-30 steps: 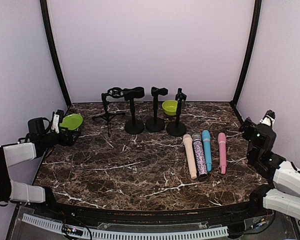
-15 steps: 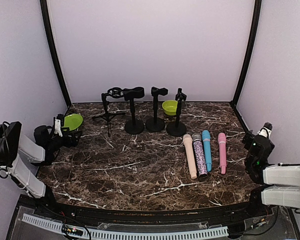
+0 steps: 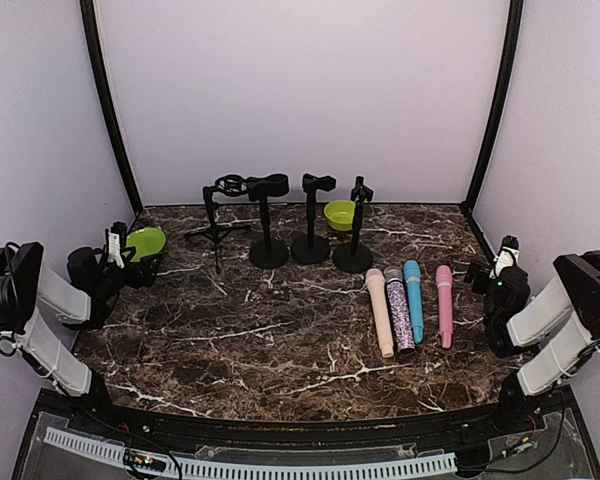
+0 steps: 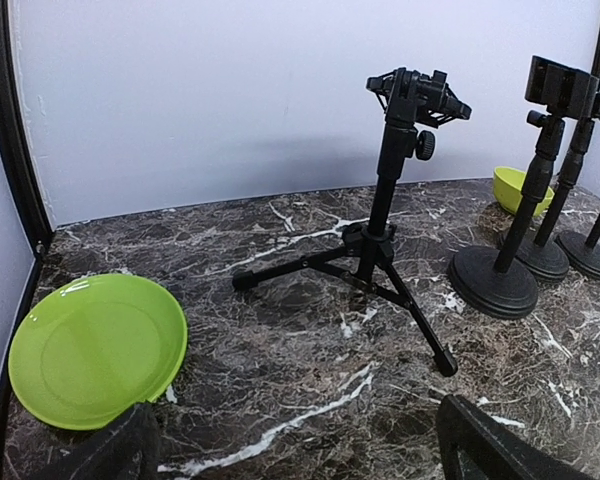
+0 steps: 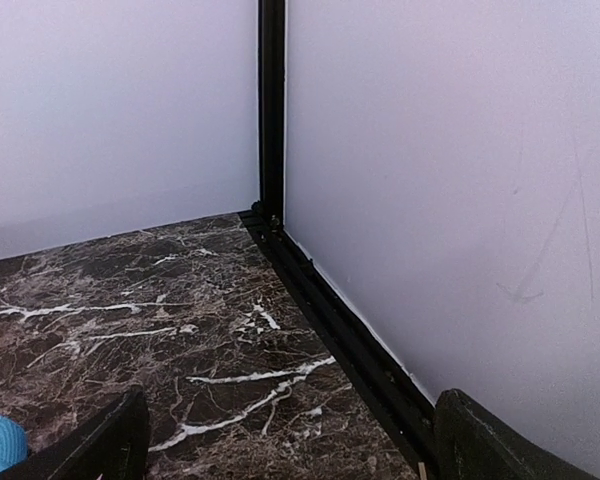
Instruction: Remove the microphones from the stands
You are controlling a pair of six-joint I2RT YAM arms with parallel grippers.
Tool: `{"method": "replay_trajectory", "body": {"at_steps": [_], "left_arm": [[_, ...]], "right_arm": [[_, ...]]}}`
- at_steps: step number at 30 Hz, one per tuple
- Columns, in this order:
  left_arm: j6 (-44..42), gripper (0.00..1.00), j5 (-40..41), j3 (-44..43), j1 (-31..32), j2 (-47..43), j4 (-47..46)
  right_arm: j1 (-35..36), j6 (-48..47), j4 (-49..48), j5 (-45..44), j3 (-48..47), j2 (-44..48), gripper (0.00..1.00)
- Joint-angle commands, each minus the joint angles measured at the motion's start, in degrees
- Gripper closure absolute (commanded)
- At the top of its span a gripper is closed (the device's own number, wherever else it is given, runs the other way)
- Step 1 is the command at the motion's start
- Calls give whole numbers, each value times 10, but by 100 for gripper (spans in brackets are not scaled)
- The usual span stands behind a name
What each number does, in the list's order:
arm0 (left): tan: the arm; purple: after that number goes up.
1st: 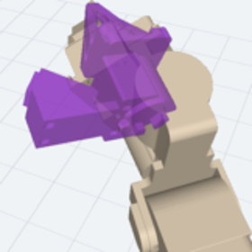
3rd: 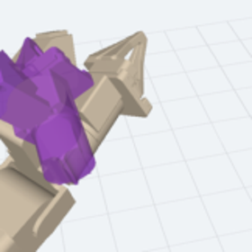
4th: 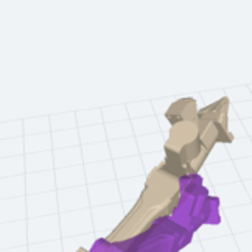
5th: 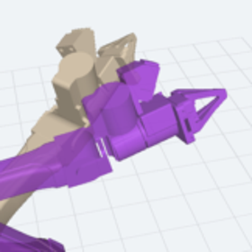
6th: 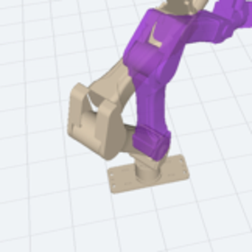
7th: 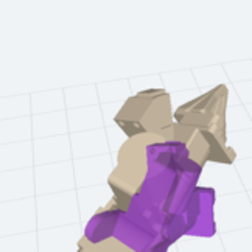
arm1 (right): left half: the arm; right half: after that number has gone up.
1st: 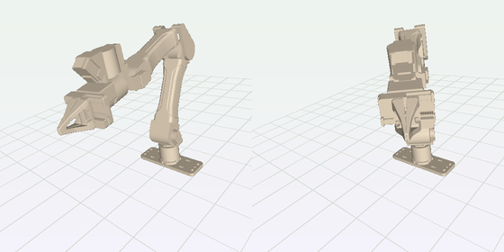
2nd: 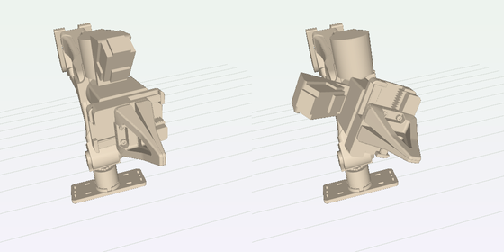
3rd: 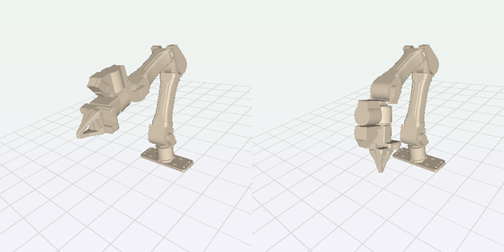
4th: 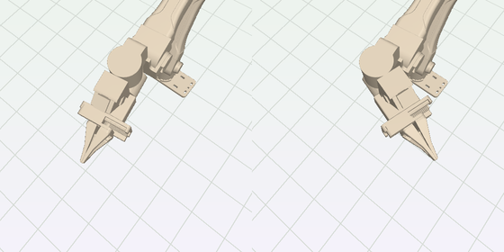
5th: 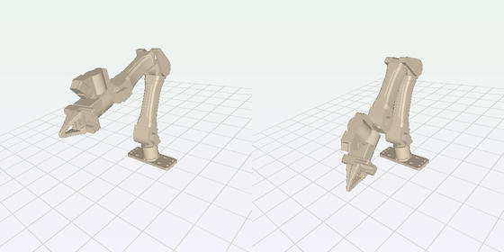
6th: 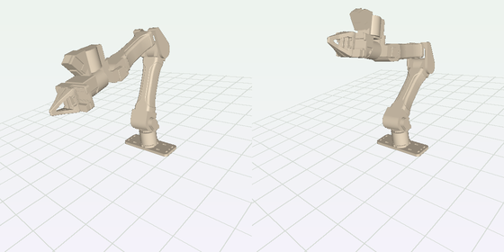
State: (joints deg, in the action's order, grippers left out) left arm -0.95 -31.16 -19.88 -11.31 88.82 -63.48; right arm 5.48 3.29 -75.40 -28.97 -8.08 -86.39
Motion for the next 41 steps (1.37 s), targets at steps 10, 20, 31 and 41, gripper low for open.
{"method": "replay_trajectory", "body": {"at_steps": [10,20,31,41], "left_arm": [[-63,1,90,69,65,7,-135],[-52,1,109,61,65,12,-119],[-53,1,109,61,65,11,-118],[-53,1,110,60,65,11,-117]], "right_arm": [[-20,-4,-34,57,-26,-18,0],[-30,7,-15,68,-34,-17,0],[-30,7,-15,68,-34,-17,0],[-30,7,-16,68,-34,-17,0]]}}
